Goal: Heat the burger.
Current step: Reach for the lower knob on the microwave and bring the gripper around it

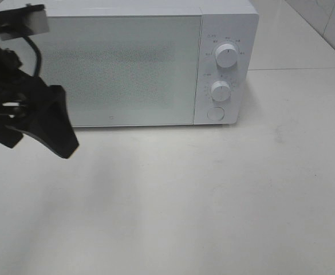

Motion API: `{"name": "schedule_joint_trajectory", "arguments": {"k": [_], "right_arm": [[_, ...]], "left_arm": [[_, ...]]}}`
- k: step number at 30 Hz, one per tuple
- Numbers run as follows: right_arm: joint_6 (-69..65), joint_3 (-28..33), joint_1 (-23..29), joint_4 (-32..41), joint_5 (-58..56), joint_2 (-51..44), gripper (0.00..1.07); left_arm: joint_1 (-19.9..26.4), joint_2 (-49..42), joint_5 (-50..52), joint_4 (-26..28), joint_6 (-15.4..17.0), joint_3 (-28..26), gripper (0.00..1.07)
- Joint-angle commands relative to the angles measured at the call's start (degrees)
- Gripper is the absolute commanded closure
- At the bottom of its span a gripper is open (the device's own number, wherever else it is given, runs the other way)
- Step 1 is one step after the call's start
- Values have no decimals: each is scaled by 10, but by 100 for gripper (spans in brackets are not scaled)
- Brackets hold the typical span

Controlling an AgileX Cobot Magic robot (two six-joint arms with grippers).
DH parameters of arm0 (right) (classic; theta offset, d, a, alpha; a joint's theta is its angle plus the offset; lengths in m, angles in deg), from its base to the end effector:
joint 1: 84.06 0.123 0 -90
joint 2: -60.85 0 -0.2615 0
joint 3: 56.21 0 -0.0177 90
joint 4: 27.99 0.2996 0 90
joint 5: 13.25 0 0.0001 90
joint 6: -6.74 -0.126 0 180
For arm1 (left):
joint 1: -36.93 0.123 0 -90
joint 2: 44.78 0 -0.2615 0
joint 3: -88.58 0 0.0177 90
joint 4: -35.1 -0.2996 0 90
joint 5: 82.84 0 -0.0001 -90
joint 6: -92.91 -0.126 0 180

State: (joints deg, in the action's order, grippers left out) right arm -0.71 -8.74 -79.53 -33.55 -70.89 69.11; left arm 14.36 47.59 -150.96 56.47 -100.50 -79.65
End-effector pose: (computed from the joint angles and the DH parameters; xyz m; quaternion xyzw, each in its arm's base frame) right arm 0.0947 -0.0028 0.2942 0.0221 0.8344 0.0090 0.5507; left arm 0.2833 -0.1639 0.2112 0.2483 0.9502 -0.1811 0.0520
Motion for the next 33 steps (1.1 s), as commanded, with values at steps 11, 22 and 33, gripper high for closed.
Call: {"name": "schedule_joint_trajectory", "arguments": {"k": [11, 22, 33], "right_arm": [[3, 1, -5, -3, 6, -18, 32], [3, 1, -5, -3, 6, -18, 32], [3, 1, -5, -3, 6, -18, 32]], "left_arm": [[181, -136, -72, -80, 37, -2, 7], [245, -285, -71, -142, 71, 2, 7], [245, -516, 7, -171, 61, 210, 7]]}}
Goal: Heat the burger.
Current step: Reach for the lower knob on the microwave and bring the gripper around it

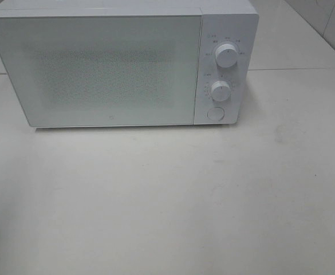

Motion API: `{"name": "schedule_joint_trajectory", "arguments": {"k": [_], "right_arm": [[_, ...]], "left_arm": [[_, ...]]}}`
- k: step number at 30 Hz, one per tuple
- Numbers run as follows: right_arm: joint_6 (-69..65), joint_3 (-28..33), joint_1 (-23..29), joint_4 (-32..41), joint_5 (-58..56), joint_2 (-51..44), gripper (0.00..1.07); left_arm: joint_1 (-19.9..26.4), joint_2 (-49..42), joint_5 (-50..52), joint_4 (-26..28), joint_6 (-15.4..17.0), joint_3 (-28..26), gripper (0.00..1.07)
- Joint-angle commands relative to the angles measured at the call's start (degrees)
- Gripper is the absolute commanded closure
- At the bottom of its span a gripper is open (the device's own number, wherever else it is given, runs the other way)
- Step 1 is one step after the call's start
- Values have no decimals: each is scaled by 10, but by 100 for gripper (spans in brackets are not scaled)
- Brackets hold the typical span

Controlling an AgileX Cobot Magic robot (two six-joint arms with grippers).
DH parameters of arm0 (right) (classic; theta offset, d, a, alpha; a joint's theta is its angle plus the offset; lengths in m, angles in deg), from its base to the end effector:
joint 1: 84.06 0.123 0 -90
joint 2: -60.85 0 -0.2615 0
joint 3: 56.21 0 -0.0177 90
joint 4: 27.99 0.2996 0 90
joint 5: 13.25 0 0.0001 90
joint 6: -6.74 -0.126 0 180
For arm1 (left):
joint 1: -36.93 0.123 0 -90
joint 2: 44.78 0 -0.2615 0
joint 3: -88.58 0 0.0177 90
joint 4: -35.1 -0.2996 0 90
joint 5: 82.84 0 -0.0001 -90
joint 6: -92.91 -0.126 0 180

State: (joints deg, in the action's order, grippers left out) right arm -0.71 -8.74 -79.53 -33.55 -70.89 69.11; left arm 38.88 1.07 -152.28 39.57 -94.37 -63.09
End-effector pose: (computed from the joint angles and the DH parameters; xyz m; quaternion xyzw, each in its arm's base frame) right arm 0.0947 -0.0028 0.2942 0.0221 0.8344 0.0090 0.5507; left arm 0.1760 -0.0032 0.3082 0.0425 0.9484 -0.0137 0.3141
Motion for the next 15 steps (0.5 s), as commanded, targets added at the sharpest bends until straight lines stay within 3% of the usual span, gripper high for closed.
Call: {"name": "schedule_joint_trajectory", "arguments": {"k": [1, 6, 15], "right_arm": [[3, 1, -5, -3, 6, -18, 32], [3, 1, -5, -3, 6, -18, 32], [3, 1, -5, -3, 6, -18, 32]], "left_arm": [[0, -51, 20, -2, 0, 45, 7], [0, -155, 38, -2, 0, 116, 7], [0, -288, 52, -1, 0, 152, 7]]}}
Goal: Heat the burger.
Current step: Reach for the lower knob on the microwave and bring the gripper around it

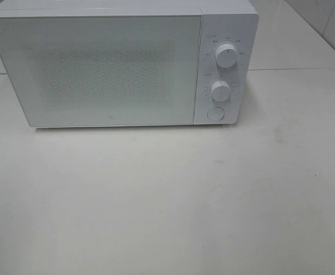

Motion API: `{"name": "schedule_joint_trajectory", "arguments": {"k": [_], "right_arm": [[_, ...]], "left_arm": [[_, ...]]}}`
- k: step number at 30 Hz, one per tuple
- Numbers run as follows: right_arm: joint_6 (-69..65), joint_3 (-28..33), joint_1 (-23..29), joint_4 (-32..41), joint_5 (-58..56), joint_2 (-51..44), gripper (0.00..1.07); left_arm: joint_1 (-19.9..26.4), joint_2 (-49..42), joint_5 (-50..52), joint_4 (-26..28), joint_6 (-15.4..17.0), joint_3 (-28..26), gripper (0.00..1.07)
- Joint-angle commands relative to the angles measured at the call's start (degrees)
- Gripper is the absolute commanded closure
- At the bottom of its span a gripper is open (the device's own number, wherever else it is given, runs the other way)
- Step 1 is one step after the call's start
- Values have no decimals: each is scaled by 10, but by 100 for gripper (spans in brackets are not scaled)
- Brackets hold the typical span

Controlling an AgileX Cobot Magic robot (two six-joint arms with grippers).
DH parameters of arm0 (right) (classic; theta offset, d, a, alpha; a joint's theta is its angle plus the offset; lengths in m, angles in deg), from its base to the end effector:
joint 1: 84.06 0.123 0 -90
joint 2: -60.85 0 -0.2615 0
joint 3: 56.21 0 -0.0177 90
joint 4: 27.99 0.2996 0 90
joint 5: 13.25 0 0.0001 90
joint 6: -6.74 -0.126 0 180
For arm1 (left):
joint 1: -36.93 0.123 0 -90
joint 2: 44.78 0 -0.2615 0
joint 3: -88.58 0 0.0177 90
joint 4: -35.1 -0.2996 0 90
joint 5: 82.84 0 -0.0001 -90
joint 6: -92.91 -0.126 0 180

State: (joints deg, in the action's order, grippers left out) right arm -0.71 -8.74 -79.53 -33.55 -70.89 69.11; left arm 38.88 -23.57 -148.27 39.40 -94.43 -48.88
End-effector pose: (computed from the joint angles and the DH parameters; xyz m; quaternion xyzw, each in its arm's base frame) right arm 0.0947 -0.0028 0.2942 0.0221 0.8344 0.0090 0.5507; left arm 0.1148 -0.0047 0.2866 0.0430 0.9016 -0.0027 0.4304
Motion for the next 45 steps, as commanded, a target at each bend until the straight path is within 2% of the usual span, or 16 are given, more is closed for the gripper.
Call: {"name": "schedule_joint_trajectory", "arguments": {"k": [1, 7, 45], "right_arm": [[3, 1, -5, -3, 6, -18, 32], [3, 1, -5, -3, 6, -18, 32], [3, 1, -5, -3, 6, -12, 32]], "left_arm": [[0, -72, 10, 2, 1, 19, 7], [0, -146, 38, 6, 1, 43, 7], [0, -144, 38, 18, 2, 42, 7]]}}
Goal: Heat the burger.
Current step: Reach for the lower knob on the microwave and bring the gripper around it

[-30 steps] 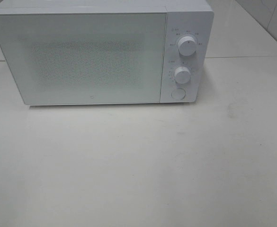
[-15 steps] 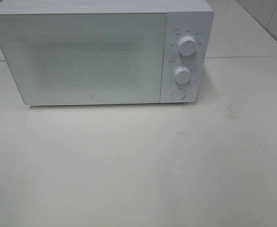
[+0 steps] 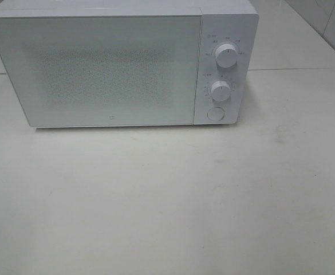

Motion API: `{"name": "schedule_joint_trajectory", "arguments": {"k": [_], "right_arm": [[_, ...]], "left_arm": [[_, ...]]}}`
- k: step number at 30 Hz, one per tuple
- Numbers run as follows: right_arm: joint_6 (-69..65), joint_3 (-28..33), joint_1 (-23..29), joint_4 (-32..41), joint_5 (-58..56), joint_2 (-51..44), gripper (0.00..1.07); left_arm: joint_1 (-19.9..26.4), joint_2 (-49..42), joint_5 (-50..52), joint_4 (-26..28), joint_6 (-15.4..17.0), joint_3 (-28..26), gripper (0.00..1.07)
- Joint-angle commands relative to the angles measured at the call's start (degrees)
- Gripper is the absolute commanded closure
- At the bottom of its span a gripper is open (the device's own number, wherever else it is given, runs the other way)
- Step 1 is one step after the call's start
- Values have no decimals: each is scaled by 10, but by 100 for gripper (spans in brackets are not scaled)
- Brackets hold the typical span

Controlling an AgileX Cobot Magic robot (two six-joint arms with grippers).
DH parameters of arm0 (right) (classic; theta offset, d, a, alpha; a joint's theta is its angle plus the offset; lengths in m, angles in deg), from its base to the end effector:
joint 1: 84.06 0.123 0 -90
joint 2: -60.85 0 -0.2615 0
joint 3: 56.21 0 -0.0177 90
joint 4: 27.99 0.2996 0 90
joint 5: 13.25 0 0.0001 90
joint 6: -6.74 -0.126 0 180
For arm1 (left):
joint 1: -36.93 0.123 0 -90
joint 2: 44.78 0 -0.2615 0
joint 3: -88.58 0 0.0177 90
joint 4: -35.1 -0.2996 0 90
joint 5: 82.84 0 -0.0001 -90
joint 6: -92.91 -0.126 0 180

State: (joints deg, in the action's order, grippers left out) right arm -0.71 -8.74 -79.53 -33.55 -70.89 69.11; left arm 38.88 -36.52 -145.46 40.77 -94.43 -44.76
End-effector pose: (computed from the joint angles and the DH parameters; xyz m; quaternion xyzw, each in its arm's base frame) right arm 0.0947 -0.0028 0.2942 0.0221 0.8344 0.0090 0.5507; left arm 0.0879 -0.0081 0.2893 0.0435 0.8529 -0.0073 0.5201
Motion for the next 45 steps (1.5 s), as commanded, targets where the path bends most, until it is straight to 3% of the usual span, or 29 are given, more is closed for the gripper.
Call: {"name": "schedule_joint_trajectory", "arguments": {"k": [1, 10, 17, 24, 33, 45], "right_arm": [[3, 1, -5, -3, 6, -12, 32], [2, -10, -4, -3, 27, -7, 32], [2, -24, -4, 1, 109, 63, 32], [2, 18, -4, 5, 269, 129, 32], [2, 74, -4, 4, 394, 203, 32], [2, 97, -4, 5, 556, 342, 32]], "left_arm": [[0, -14, 10, 5, 2, 1, 7], [0, -14, 10, 5, 2, 1, 7], [0, -14, 10, 5, 2, 1, 7], [0, -14, 10, 5, 2, 1, 7], [0, -14, 10, 5, 2, 1, 7], [0, -14, 10, 5, 2, 1, 7]]}}
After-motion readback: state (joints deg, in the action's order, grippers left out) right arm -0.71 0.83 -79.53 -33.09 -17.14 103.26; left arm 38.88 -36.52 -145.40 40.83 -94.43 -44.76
